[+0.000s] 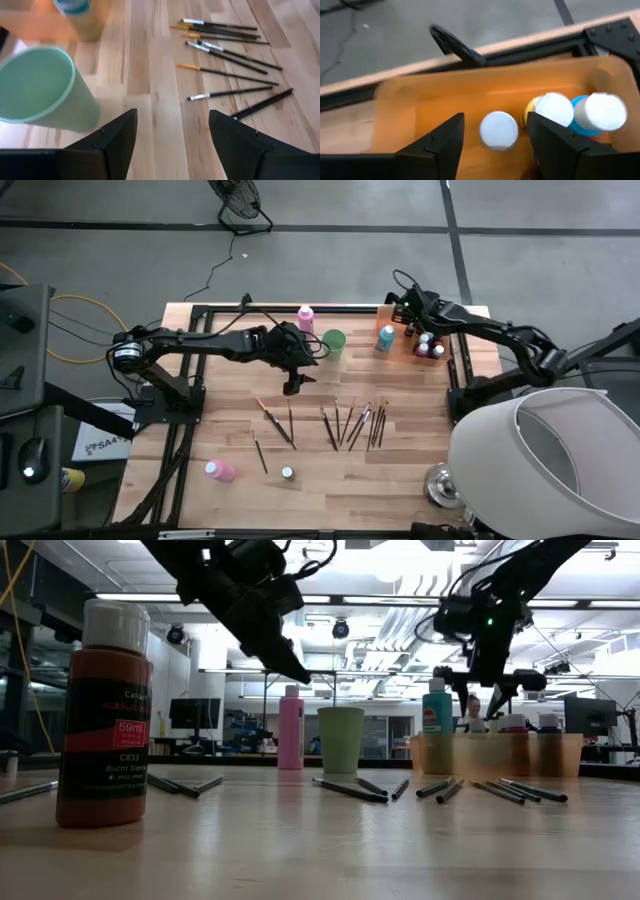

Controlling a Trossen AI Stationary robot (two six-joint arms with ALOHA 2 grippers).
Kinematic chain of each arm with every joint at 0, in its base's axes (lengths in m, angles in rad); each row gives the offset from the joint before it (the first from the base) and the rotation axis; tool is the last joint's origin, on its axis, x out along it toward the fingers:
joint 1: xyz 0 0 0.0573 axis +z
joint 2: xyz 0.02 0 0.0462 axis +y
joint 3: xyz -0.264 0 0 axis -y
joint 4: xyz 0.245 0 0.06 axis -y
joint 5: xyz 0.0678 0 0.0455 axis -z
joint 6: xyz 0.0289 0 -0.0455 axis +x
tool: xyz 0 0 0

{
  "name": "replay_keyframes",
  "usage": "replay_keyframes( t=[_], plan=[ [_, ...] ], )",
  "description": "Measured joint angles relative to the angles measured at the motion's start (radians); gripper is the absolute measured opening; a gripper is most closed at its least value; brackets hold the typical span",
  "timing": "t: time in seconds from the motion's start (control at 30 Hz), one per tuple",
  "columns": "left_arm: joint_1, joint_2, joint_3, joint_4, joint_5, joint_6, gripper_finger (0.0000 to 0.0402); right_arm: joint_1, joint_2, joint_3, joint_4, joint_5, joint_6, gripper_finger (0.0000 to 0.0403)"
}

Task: Pick & Place Paint Supplies
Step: Put the small brown paint bottle into the orange bin

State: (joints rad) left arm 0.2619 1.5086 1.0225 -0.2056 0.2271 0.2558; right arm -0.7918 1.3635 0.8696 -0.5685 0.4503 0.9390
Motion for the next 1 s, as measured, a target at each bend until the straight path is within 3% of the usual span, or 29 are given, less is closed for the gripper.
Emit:
replay_keyframes(
  t=[0.27,0.43,0.63,1.0],
  plan=[
    [0.000,-0.079,0.000,-0.165,0.000,0.056,0.0242,0.005,-0.165,0.000,0.026,-0.015,-0.112,0.0204],
    [0.000,-0.112,0.000,-0.315,0.068,0.105,0.0242,0.075,-0.255,0.001,0.065,-0.015,-0.218,0.0198],
    [0.000,-0.118,-0.066,-0.382,0.233,0.136,0.0242,0.226,-0.286,0.001,0.130,-0.015,-0.319,0.0193],
    [-0.056,-0.117,-0.248,-0.325,0.452,0.132,0.0242,0.563,-0.283,0.001,0.209,-0.015,-0.421,0.0192]
  ],
)
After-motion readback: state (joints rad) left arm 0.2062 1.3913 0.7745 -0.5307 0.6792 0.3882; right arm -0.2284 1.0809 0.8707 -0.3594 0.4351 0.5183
